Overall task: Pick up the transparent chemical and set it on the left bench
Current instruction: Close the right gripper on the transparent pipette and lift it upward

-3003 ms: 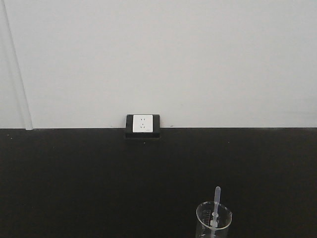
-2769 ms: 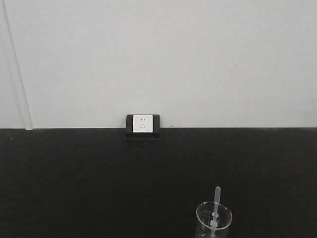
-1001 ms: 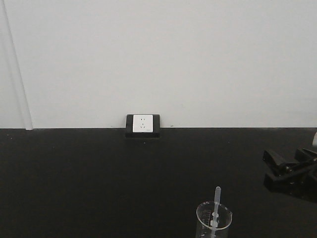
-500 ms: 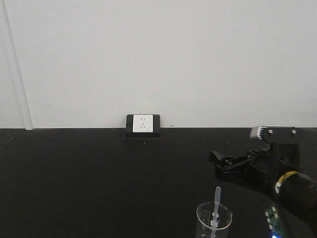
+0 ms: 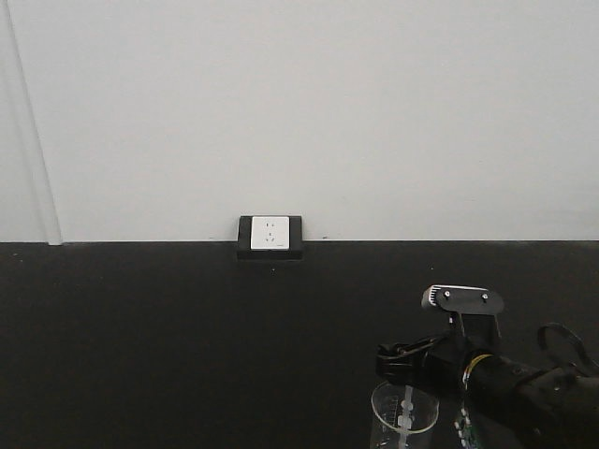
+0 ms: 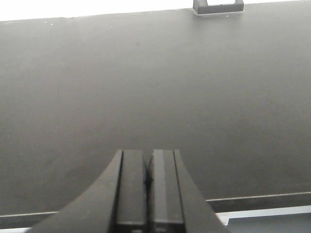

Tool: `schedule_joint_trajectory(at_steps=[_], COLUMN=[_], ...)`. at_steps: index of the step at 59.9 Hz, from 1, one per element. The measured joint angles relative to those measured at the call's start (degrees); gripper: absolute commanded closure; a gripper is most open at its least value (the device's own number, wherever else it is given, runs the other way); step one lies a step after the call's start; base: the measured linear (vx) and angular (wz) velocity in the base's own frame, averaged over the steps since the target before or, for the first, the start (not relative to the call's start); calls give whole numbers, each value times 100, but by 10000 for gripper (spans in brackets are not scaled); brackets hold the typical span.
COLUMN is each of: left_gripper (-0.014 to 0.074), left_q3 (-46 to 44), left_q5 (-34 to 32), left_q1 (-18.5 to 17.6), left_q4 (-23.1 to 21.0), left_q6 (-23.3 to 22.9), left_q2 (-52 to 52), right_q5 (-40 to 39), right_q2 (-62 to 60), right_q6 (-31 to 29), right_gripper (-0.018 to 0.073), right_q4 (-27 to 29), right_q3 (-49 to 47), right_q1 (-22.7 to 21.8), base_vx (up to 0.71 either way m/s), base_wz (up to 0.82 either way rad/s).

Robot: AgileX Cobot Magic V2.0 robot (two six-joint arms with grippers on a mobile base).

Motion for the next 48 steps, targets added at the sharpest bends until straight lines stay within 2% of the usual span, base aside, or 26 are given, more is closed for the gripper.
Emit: schedule_joint_trajectory(at_steps=[8,15,36,39,48], left_gripper=[600,600,600,600,600], left_q3=[0,0,0,0,0], left_q5=[0,0,0,0,0], left_q1=[0,0,0,0,0], left_q4=[0,0,0,0,0], left_q6=[0,0,0,0,0], left_q2=[0,0,0,0,0], right_q5=[0,20,194,194,87], right_q2=[6,6,6,6,11], right_q6=[114,258,391,391,322], right_gripper=[98,193,543,573,568], right_q4=[0,0,-5,-5,-52], right_q3=[0,0,0,0,0], right_q1=[0,0,0,0,0], base_vx=[0,0,0,0,0], base_wz=[0,0,0,0,0])
